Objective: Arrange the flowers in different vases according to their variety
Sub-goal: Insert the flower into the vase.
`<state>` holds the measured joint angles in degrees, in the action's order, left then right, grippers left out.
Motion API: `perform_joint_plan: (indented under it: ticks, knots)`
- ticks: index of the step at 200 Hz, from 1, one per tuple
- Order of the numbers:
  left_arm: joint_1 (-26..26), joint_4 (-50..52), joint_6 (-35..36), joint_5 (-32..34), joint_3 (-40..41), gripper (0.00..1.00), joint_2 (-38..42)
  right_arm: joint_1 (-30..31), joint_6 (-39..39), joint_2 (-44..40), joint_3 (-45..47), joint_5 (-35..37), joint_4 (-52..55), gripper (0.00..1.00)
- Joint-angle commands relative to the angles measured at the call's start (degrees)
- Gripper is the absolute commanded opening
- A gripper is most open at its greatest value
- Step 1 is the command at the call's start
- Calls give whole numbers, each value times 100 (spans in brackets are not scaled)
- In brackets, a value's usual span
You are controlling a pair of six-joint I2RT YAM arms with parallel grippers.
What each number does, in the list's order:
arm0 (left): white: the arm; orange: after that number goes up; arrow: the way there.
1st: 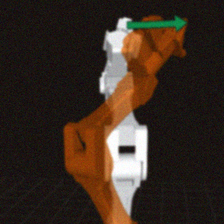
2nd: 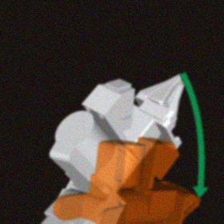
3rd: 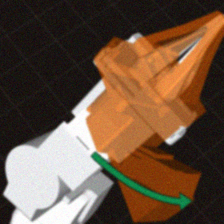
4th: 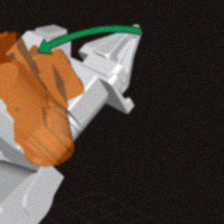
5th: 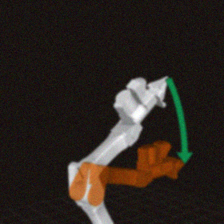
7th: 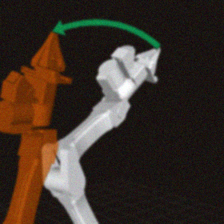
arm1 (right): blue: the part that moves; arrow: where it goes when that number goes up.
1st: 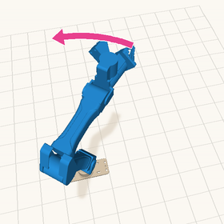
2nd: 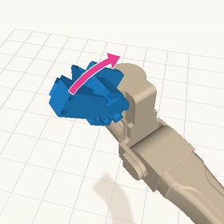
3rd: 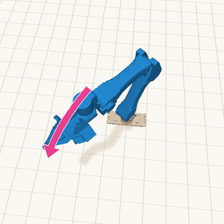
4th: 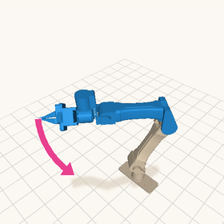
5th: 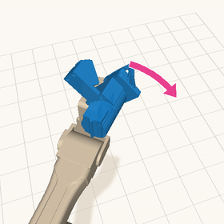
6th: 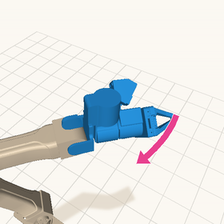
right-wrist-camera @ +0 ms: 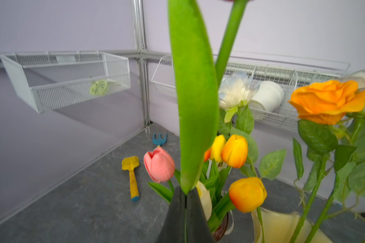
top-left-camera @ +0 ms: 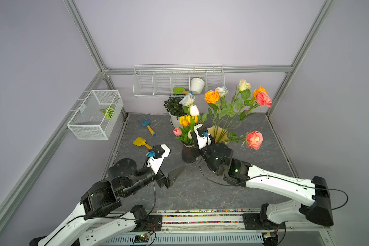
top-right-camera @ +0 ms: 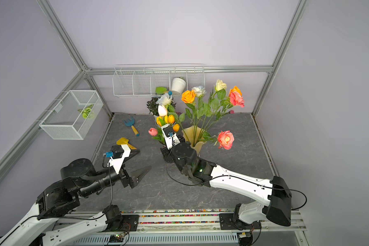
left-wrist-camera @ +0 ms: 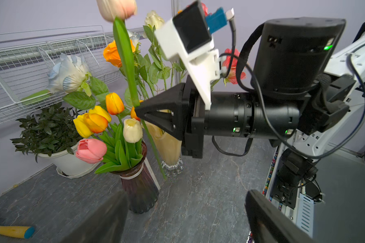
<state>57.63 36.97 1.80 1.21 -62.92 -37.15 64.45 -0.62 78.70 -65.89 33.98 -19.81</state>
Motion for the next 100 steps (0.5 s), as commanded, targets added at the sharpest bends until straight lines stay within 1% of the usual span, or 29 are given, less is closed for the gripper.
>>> perform_joint_plan:
  ticks: [1, 25, 65, 77, 100]
  knots:
    - [-32, -312, 21, -33, 184, 91, 133, -37, -444, -126, 48, 13, -1248, 0]
    - [-32, -612, 123, -22, 370, 91, 309, -70, -638, -107, 41, 127, -1475, 0]
    - [-32, -819, 178, 238, 506, 91, 458, -281, -623, 13, 5, 83, -1610, 0]
    - [-32, -843, 158, 455, 517, 91, 439, -349, -624, 38, 6, 83, -1659, 0]
    - [-32, -937, 125, 1103, 557, 91, 328, -504, -567, 91, 31, 18, -1775, 0]
